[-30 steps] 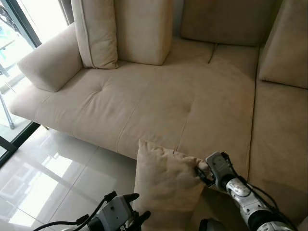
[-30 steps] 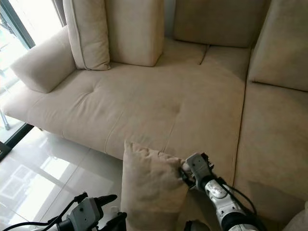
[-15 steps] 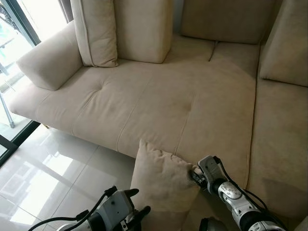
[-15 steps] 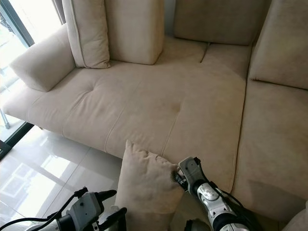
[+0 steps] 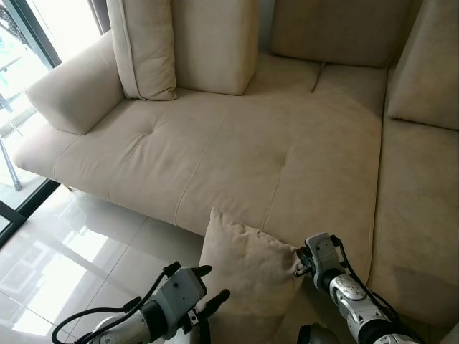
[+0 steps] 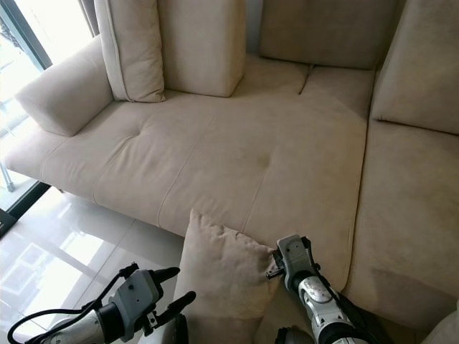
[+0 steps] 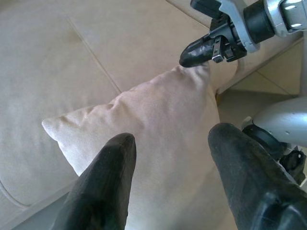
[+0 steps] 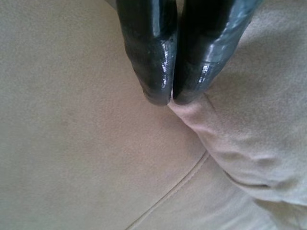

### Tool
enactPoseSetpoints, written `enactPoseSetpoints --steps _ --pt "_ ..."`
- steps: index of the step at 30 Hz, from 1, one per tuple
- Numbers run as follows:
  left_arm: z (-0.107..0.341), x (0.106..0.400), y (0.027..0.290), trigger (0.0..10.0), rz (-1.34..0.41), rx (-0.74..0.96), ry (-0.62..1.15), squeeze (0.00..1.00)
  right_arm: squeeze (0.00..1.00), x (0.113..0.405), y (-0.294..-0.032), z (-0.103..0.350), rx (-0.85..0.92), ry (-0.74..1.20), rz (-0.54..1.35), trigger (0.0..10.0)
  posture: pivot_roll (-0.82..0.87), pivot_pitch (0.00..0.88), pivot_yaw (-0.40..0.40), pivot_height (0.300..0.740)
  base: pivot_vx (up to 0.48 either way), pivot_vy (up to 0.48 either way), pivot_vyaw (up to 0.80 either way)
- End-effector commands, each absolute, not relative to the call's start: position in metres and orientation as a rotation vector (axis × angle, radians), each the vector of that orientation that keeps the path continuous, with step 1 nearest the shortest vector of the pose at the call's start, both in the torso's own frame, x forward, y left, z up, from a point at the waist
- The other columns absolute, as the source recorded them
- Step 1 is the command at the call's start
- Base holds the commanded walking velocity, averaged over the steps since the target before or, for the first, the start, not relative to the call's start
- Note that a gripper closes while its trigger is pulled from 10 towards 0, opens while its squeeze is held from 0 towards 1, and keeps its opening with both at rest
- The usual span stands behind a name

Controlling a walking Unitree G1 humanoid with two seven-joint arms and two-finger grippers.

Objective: Move the pillow to the sofa from floor

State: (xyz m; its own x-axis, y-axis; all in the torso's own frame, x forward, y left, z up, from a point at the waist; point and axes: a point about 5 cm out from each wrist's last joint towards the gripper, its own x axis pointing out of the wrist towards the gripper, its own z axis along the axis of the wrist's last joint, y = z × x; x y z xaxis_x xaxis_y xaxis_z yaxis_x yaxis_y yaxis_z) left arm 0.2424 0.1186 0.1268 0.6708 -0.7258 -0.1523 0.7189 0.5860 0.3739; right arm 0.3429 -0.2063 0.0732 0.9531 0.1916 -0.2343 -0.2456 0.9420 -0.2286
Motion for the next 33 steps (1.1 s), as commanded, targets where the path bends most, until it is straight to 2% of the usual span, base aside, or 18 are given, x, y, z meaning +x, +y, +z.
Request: enactPoseSetpoints --steps 1,7,13,14,16,17,20,23,29,33 --pt "0.119 0.242 0.118 10.0 -0.847 0.425 0.008 0.00 0.00 0.335 -0.208 0.063 -0.224 0.232 0.211 0.0 0.19 0.215 0.104 0.600 0.000 0.000 0.00" --pt "0.121 0.248 0.114 10.0 -0.847 0.420 -0.012 0.00 0.00 0.337 -0.210 0.070 -0.197 0.180 0.201 0.0 0.17 0.196 0.097 0.600 0.000 0.000 0.00" --pt "0.124 0.259 0.110 10.0 -0.835 0.426 -0.045 0.00 0.00 0.334 -0.208 0.084 -0.232 0.075 0.273 0.0 0.13 0.170 0.087 0.600 0.000 0.000 0.00" --pt "0.125 0.266 0.110 10.0 -0.836 0.448 -0.061 0.00 0.00 0.328 -0.202 0.087 -0.321 0.032 0.367 0.0 0.10 0.154 0.080 0.600 0.000 0.000 0.00" --pt "0.126 0.270 0.110 10.0 -0.838 0.463 -0.070 0.00 0.00 0.323 -0.197 0.088 -0.382 0.009 0.435 0.0 0.10 0.153 0.079 0.600 0.000 0.000 0.00" --pt "0.127 0.277 0.110 10.0 -0.846 0.499 -0.085 0.00 0.00 0.315 -0.189 0.089 -0.506 -0.023 0.541 0.0 0.09 0.145 0.076 0.600 0.000 0.000 0.00" --pt "0.129 0.283 0.110 10.0 -0.850 0.529 -0.097 0.00 0.00 0.307 -0.180 0.088 -0.605 -0.046 0.641 0.0 0.07 0.134 0.074 0.600 0.000 0.000 0.00" --pt "0.134 0.299 0.110 10.0 -0.846 0.591 -0.129 0.00 0.00 0.289 -0.159 0.087 -0.801 -0.100 0.856 0.0 0.05 0.117 0.069 0.600 0.000 0.000 0.00" --pt "0.136 0.309 0.108 10.0 -0.849 0.667 -0.149 0.00 0.00 0.283 -0.150 0.088 -0.885 -0.138 0.942 0.0 0.04 0.103 0.063 0.600 0.000 0.000 0.00" --pt "0.132 0.316 0.112 10.0 -0.879 0.789 -0.141 0.00 0.00 0.278 -0.147 0.090 -0.948 -0.158 0.988 0.0 0.04 0.094 0.056 0.600 0.000 0.000 0.00"
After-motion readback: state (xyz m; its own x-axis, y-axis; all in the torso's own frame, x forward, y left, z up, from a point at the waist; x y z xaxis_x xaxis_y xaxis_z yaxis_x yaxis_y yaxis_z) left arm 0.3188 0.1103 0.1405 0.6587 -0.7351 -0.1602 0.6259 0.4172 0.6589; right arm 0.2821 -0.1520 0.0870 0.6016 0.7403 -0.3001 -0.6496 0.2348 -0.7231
